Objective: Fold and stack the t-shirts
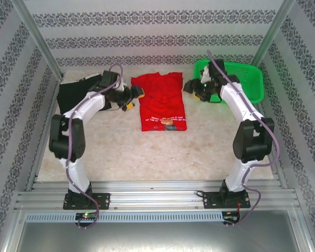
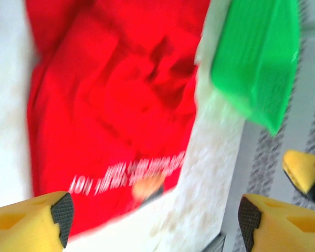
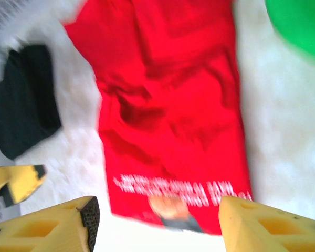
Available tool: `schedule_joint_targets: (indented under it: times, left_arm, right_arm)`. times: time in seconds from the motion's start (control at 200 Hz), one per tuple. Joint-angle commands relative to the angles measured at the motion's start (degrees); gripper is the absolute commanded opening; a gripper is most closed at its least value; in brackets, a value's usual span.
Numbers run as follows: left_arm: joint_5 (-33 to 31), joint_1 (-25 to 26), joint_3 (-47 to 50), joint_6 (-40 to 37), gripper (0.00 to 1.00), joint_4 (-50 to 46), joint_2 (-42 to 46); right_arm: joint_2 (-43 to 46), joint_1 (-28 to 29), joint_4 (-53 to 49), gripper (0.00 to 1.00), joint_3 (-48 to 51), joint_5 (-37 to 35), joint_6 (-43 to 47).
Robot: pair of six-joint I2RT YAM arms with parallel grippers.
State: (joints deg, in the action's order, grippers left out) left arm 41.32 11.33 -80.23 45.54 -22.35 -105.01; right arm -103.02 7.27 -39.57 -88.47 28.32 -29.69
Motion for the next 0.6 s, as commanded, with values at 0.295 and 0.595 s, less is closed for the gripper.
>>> schedule_joint_targets:
  times: [0.295, 0.595]
  left_arm:
    - [-1.7, 10.6, 16.3, 9.2, 0.67, 10.3, -1.9]
    - [-7.8, 10.8, 15.5, 12.1, 0.66, 14.8, -4.2]
  right_arm:
    - [0.5, 2.5, 8.7, 0.62, 22.2, 4.0, -2.4]
    - [-4.8, 2.9, 12.2, 0.62, 22.2, 3.8, -2.7]
